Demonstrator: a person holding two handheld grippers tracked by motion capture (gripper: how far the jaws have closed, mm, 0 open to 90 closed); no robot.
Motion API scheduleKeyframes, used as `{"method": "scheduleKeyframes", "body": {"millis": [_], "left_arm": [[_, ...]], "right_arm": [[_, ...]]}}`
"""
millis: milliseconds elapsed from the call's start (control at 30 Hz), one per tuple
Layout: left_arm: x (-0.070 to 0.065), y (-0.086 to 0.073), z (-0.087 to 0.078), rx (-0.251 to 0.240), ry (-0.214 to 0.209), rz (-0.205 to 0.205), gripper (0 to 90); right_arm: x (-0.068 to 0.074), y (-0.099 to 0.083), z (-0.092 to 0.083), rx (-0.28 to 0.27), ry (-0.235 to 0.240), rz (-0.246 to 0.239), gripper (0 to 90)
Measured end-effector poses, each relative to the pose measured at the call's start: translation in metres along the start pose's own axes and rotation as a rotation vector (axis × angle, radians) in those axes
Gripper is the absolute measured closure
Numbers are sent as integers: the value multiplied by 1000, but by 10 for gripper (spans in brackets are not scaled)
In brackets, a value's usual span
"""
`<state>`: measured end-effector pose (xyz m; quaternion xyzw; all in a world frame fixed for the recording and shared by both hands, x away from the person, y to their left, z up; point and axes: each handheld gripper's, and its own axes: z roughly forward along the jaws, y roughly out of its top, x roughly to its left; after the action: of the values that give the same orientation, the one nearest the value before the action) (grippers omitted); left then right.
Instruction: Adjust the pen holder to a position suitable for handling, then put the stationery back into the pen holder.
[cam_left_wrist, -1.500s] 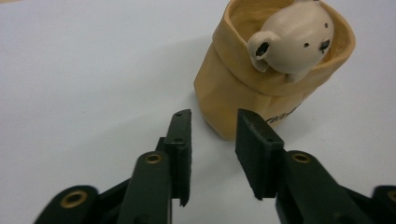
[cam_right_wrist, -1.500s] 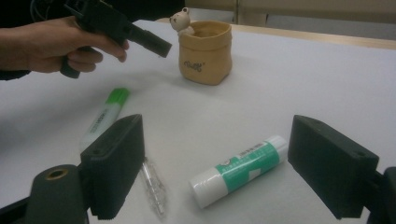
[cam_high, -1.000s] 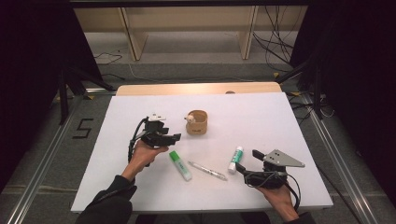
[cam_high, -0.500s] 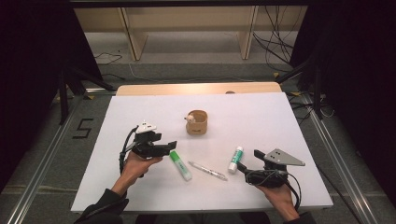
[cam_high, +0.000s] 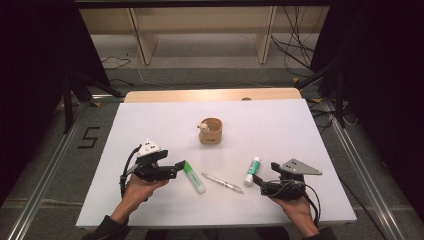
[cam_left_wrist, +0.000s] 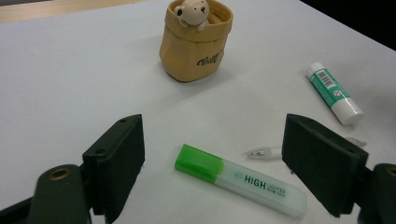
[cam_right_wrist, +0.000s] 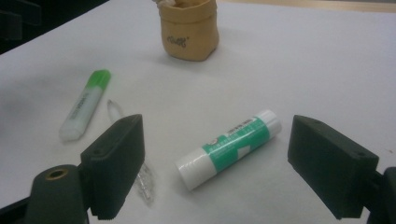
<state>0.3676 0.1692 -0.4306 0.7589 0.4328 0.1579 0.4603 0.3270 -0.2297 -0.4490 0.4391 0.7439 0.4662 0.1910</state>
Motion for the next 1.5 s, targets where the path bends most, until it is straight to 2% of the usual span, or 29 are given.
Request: {"method": "scheduleKeyframes", "body": {"millis": [267, 600, 700, 800, 1000, 1133, 1367, 1500], "left_arm": [[-1, -6, -8, -30, -6, 6, 184], [1, -10, -17, -71, -11, 37, 180], [2, -13, -17, -67, -2, 32, 179], [3, -14, -17, -60, 5, 30, 179], [3, -16, -19, -59, 14, 30, 178], [3, -16, -19, -61, 14, 34, 178], [2, -17, -18, -59, 10, 44, 178], [2, -17, -18, -58, 12, 45, 178]], "right_arm": [[1, 0, 4, 35, -7, 10, 196], [0, 3, 8, 80, -22, 9, 194], [-3, 7, 12, 115, -43, 17, 195], [-6, 12, 18, 157, -68, 1, 194], [-11, 23, 31, 234, -104, 21, 194], [-11, 26, 43, 287, -118, 27, 196], [-7, 27, 62, 363, -134, 3, 201], [-5, 27, 71, 402, -141, 10, 201]]}}
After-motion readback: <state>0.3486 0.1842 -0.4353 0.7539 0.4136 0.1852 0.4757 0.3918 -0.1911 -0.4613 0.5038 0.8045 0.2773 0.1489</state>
